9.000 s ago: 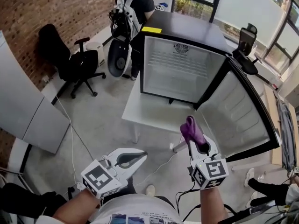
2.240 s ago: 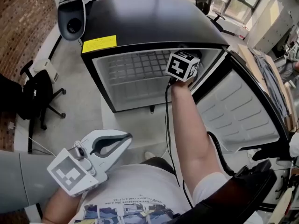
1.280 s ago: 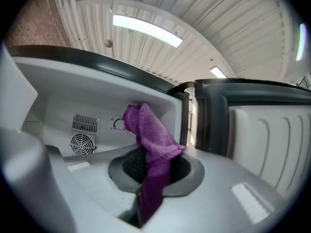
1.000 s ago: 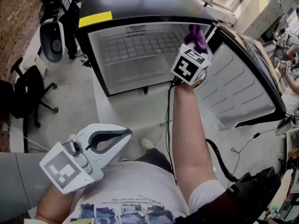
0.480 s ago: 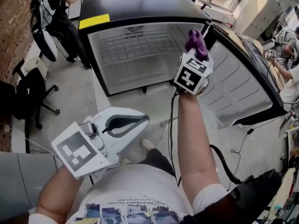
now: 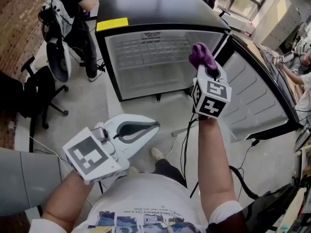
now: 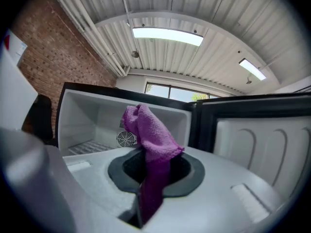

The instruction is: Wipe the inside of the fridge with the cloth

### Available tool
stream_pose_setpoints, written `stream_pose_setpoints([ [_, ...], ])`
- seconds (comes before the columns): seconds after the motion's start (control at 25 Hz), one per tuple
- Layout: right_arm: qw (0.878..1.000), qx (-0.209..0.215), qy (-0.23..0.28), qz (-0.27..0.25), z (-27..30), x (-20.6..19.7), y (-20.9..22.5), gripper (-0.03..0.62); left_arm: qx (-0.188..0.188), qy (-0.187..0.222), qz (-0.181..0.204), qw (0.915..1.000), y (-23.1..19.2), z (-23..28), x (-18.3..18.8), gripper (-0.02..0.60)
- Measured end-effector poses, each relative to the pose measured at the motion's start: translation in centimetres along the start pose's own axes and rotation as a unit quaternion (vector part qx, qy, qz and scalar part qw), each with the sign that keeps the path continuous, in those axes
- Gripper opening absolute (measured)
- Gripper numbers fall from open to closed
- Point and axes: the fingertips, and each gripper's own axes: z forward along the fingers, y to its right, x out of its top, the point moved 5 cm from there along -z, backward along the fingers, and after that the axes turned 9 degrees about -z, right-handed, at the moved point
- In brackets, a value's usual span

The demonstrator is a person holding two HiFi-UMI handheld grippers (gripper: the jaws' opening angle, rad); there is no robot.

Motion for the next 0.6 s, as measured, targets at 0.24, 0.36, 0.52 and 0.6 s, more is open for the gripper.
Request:
stream_pose_setpoints([
  [0.24, 0.999, 0.018, 0.0, -0.044, 3.8, 1.1, -1.5, 0.055, 0.022, 0.009, 0.005, 0.9997, -0.7, 0.2, 0.5, 0.006],
  [0.36, 0.998, 0.037, 0.001, -0.045, 5.1, 1.2, -2.2, 0.055, 0.036, 0.015, 0.003, 0.9992, -0.9, 0.4, 0.7, 0.006],
  [0.52, 0.993, 0.112, 0.025, -0.038, 6.5, 1.9, -6.2, 0.055, 0.064, 0.022, -0.007, 0.9977, -1.6, 1.0, 0.8, 0.005],
  [0.6, 0.987, 0.154, 0.035, -0.035, 7.3, 2.8, -9.2, 0.055, 0.076, 0.025, -0.014, 0.9967, -2.2, 0.9, 1.1, 0.005],
])
